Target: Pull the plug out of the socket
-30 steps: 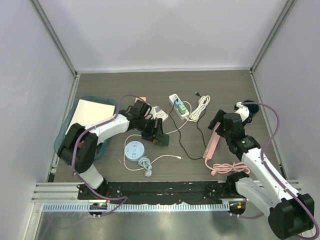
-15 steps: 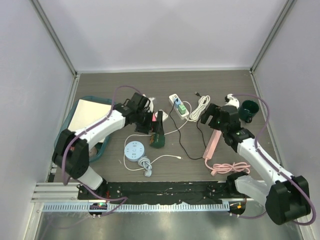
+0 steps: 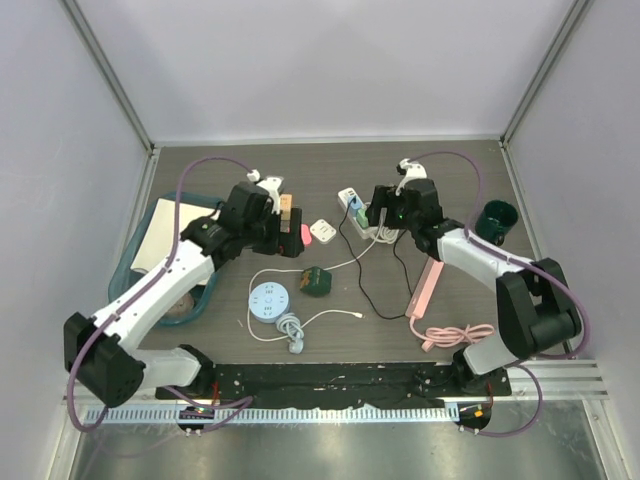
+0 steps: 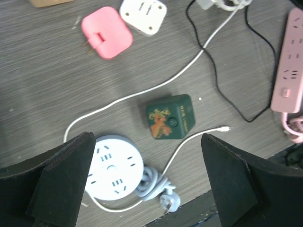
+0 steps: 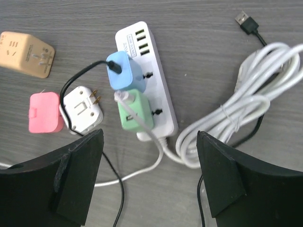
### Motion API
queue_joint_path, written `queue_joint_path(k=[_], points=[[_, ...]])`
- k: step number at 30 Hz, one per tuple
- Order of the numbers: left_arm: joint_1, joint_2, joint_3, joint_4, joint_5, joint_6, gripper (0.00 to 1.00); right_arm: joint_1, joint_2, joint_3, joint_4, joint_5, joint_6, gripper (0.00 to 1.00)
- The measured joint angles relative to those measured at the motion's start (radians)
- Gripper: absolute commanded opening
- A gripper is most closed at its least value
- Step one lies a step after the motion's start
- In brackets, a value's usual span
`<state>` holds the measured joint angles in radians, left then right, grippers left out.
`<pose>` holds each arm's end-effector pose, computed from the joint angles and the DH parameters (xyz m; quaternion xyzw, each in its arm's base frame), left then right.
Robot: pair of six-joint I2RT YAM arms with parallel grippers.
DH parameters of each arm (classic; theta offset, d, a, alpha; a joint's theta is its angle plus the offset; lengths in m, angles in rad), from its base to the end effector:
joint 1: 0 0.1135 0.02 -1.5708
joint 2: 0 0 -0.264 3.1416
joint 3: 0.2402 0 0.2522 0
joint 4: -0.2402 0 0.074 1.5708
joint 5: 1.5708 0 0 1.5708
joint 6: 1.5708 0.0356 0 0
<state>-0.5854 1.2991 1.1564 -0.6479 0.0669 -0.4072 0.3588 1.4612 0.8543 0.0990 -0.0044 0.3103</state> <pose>0.2297 -0.1551 0.3145 0.0949 0.9196 -0.2082 0.3195 0.3017 0.1133 0.2322 -0.0220 0.8618 0.1682 0.4781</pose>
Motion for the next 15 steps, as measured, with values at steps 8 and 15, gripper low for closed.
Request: queue_joint_path(k=[8,15], points=[[0.020,-0.106,-0.093,0.009,-0.101,0.022,1.00,0.019,0.183,0.103,0.043,-0.024,-0.092,0.76],[0.059,-0.078,-0.088,0.009,-0.087,-0.006,1.00,0.071,0.261,0.132,0.059,-0.016,-0.117,0.70]])
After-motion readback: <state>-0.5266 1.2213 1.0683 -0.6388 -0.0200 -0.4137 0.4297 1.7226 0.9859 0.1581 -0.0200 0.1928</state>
